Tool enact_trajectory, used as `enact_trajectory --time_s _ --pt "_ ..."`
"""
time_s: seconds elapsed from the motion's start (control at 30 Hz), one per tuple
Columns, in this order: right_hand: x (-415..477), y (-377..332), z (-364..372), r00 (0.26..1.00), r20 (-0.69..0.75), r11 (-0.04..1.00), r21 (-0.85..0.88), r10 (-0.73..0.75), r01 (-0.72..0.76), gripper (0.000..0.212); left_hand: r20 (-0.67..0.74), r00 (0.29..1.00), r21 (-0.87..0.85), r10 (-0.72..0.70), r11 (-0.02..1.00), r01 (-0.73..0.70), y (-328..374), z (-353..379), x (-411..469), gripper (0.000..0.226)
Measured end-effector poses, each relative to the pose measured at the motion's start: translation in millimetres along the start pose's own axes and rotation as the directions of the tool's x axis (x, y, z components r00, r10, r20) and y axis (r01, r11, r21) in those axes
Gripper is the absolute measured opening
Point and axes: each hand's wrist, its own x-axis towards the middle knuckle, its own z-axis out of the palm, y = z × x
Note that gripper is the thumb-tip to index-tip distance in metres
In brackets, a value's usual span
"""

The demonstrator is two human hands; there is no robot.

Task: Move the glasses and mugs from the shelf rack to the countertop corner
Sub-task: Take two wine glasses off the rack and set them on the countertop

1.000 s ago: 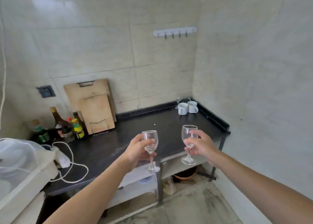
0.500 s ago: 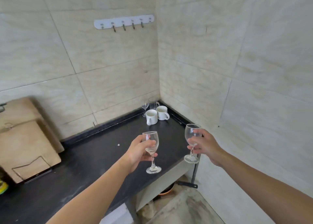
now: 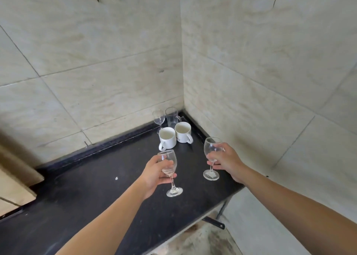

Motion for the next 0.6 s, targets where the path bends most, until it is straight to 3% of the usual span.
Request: enact_trajectory --time_s 0.17,0.37,0.6 --pt "69.2 10.3 7.1 1.000 0.012 0.992 -0.124 0.019 -0.018 0.059 -0.033 0.998 0.040 -0.045 0.998 0.046 -3.9 -5.7 70.7 0.055" --pt "154.8 28.0 21.7 0.999 -0.035 0.959 -0.278 0.036 -0.044 0.066 -0.065 0.993 0.079 -0.101 0.991 0.106 -19.5 -14.9 165.0 0.052" --pt "214.4 56.1 37.2 1.000 0.004 0.941 -0.339 0.000 0.002 0.066 -0.052 0.997 0.171 -0.049 0.984 0.058 -37.4 -15.6 227.7 0.055"
